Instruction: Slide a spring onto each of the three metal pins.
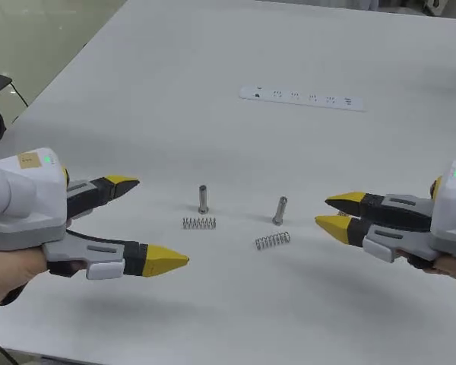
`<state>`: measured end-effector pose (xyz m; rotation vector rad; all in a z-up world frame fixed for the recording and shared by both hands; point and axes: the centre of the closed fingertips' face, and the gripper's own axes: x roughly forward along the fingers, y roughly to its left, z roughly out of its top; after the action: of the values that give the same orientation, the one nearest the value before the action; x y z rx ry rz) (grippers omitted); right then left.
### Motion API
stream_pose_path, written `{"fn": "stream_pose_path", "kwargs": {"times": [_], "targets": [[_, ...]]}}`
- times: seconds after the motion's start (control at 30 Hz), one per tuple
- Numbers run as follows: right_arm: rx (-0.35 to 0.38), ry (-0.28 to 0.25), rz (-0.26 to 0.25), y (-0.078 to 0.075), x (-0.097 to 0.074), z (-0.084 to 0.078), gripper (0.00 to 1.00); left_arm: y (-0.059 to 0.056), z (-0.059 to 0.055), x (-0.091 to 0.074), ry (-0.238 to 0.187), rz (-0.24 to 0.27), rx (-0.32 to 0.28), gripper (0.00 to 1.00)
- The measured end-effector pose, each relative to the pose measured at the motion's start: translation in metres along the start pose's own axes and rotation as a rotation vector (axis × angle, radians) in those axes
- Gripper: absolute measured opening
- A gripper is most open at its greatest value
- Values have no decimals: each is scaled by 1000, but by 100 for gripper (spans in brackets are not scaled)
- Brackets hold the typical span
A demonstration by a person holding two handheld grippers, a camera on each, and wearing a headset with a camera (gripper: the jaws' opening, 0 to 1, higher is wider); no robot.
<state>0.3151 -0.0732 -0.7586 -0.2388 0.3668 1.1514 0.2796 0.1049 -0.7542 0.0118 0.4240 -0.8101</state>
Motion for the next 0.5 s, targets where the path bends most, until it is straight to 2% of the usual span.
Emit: {"fn": "stream_pose_path", "kwargs": {"times": [0.23, 0.5], "targets": [[-32, 55, 50, 8, 10, -7, 16, -1, -1, 0, 1, -2, -3, 93], [-144, 143, 108, 17, 28, -11, 16, -2, -2, 0, 2, -6, -2, 92]]}}
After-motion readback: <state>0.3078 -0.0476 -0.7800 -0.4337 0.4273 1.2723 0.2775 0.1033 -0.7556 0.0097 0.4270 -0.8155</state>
